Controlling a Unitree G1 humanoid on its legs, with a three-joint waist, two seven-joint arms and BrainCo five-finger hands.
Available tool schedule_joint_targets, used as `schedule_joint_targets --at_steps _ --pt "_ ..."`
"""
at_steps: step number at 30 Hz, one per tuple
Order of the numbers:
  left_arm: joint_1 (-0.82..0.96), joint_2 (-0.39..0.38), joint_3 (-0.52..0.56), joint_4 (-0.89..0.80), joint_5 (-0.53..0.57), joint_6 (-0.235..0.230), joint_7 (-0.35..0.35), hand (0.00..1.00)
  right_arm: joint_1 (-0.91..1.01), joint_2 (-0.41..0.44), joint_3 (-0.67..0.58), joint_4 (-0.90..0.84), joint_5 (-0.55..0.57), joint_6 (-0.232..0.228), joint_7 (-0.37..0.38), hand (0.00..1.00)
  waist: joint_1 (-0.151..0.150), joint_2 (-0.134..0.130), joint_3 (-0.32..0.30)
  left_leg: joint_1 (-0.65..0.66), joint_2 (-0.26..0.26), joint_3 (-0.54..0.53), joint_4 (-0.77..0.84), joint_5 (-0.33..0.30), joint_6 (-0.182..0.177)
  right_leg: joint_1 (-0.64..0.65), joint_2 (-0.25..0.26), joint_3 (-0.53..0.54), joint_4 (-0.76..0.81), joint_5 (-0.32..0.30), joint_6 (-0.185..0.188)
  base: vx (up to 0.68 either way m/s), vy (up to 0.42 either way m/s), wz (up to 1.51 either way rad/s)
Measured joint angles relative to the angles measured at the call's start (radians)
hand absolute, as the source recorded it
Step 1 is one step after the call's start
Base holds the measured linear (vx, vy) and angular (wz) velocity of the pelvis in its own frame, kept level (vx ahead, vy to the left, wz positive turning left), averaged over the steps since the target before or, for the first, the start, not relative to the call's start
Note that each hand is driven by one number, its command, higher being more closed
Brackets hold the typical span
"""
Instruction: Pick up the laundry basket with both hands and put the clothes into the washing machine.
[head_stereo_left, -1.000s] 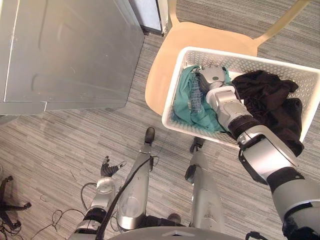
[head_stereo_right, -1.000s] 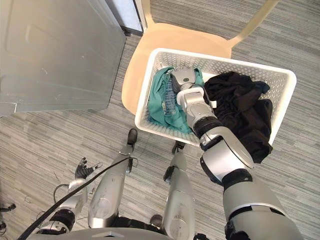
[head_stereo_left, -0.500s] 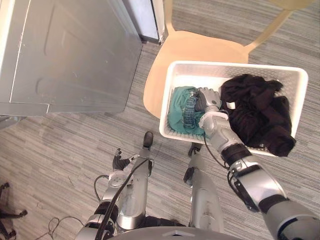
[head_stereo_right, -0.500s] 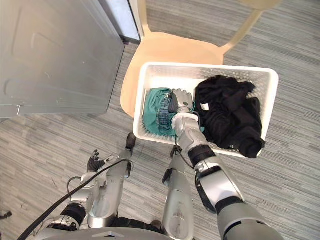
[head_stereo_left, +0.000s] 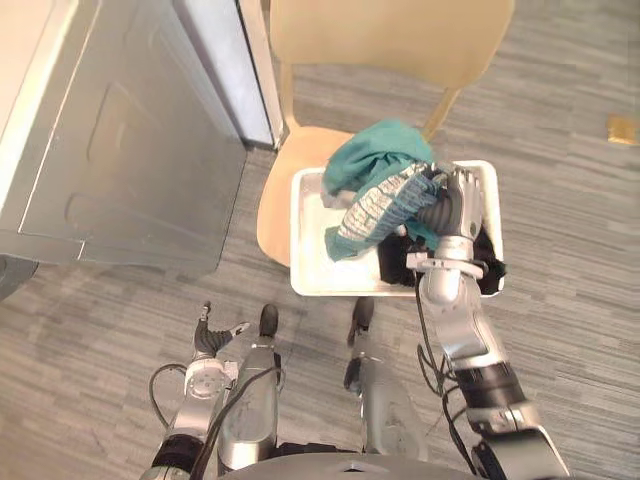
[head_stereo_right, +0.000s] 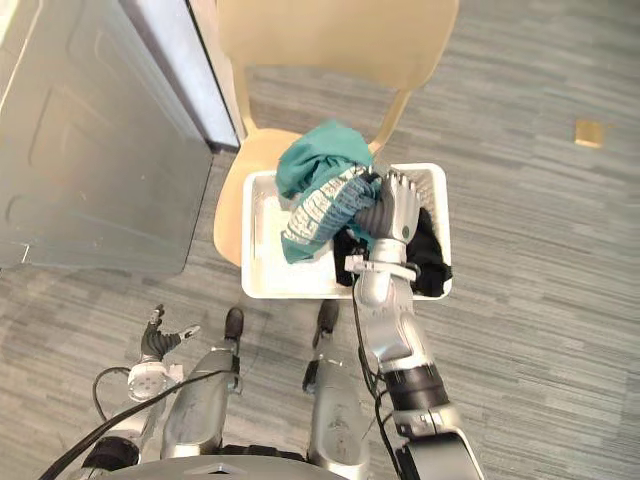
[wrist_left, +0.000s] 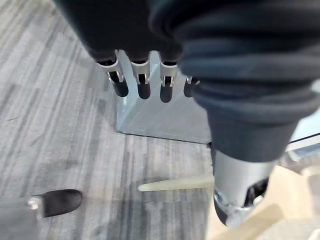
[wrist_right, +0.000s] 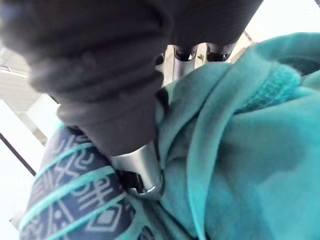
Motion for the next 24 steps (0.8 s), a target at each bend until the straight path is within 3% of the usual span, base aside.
schedule_joint_targets --at_steps 4,6,11,17,24 --pt "0.09 0.021 -0.025 -0.209 0.058 -0.017 -0.002 0.0 0.118 -0.004 -0.02 -0.113 0.001 -0.051 0.004 1.0 -0.014 -0.003 -0.075 0.057 -0.002 0.007 -0.014 -0.012 0.0 0.051 -0.004 0.0 -0.001 -0.018 0.01 0.09 0.044 -0.02" --pt "0.127 0.06 -0.048 -0.326 0.059 -0.055 -0.035 0.0 0.168 -0.013 -0.025 -0.168 0.011 -0.092 0.02 1.0 -0.024 -0.004 -0.127 0.094 -0.002 0.014 -0.036 -0.015 0.002 0.081 -0.005 0.004 0.0 -0.032 0.015 0.08 0.03 -0.05" --pt "0.138 0.15 -0.142 -0.484 0.056 -0.118 -0.142 0.0 0.21 -0.035 -0.031 -0.237 0.087 -0.158 0.094 1.0 -0.042 -0.004 -0.172 0.175 0.001 0.047 -0.044 -0.03 0.007 0.131 -0.003 0.03 0.003 -0.035 0.013 0.09 0.034 -0.17" --pt "0.101 0.213 -0.33 -0.485 0.056 -0.147 -0.298 0.0 0.223 -0.064 0.009 -0.26 0.239 -0.222 0.198 1.0 -0.075 -0.004 -0.229 0.214 0.002 0.097 -0.052 -0.053 0.013 0.15 -0.004 0.069 -0.002 -0.042 0.022 0.01 0.033 -0.24" --pt "-0.016 0.208 -0.444 -0.415 0.033 -0.142 -0.344 0.0 0.179 -0.099 0.159 -0.26 0.294 -0.23 0.252 1.0 -0.089 -0.001 -0.238 0.208 0.002 0.137 -0.051 -0.053 0.013 0.131 -0.003 0.114 -0.023 -0.019 0.027 -0.02 0.013 -0.17"
